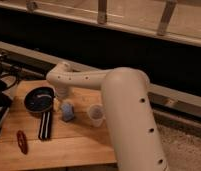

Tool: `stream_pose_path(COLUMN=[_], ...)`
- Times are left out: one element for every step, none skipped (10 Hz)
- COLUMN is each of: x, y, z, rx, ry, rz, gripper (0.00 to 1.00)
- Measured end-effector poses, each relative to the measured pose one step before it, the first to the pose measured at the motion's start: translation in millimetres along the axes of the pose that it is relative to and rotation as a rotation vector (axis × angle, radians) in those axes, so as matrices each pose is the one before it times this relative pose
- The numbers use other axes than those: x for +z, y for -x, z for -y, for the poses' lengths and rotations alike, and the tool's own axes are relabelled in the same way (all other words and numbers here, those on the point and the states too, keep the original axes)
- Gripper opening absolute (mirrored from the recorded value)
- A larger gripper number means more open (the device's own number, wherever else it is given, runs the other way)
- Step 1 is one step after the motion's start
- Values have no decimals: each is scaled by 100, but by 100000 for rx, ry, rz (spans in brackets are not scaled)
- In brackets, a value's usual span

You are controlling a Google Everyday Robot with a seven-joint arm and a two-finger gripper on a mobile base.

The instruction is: Place the white sponge in the ceramic cup

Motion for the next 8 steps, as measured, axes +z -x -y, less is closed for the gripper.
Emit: stream_pose_path(x=[-94, 31, 661, 800, 280, 560, 271, 395], y=[-69, -213, -506, -682, -249, -466, -358, -159], z=[352, 704, 962, 674, 210, 192, 377, -43], rx=[500, 1120, 2044, 2214, 1334, 1745, 1891, 803], ry=[192, 927, 1498, 2111, 1609, 2697, 1870, 1509], rz=[853, 882, 564, 901, 974, 858, 679, 88], gripper=[80, 80, 80, 80, 80, 80, 80, 80])
